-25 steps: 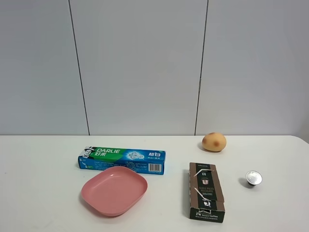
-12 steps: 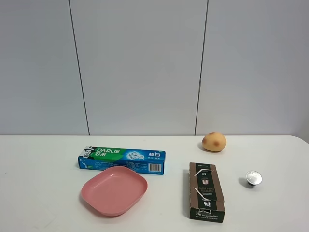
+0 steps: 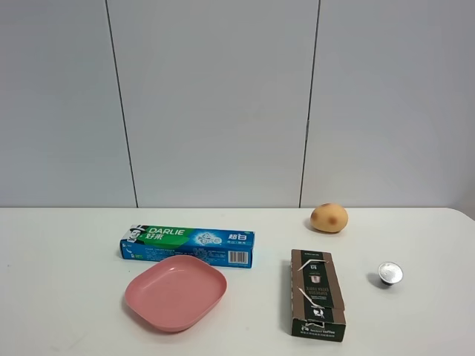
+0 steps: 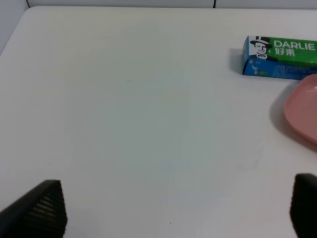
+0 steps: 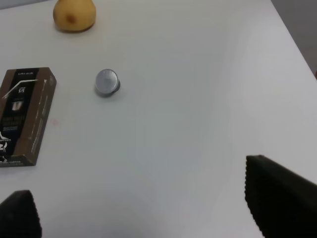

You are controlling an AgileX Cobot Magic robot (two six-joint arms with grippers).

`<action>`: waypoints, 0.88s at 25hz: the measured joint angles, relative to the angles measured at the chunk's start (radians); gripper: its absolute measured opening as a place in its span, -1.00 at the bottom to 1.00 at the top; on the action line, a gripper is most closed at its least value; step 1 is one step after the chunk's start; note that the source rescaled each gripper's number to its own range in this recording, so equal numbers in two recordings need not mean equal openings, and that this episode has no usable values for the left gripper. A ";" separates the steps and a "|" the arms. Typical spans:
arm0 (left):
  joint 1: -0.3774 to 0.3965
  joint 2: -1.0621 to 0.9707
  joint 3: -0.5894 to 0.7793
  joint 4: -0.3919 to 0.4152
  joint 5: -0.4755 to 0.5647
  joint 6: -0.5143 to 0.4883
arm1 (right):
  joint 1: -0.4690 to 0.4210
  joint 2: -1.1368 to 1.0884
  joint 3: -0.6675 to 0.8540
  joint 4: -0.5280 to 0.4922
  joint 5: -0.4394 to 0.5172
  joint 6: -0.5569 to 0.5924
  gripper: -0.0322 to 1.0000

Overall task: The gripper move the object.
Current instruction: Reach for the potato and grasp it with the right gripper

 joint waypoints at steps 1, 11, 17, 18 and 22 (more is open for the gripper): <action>0.000 0.000 0.000 0.000 0.000 0.000 | 0.000 0.021 0.000 0.000 0.000 0.000 0.59; 0.000 0.000 0.000 0.000 0.000 0.000 | 0.000 0.366 -0.198 0.096 -0.172 -0.118 0.59; 0.000 0.000 0.000 0.000 0.000 0.000 | 0.000 0.649 -0.412 0.128 -0.266 -0.279 0.75; 0.000 0.000 0.000 0.000 0.000 0.000 | 0.000 0.708 -0.445 0.135 -0.276 -0.296 0.84; 0.000 0.000 0.000 0.000 0.000 0.000 | 0.000 0.935 -0.597 0.150 -0.279 -0.324 0.99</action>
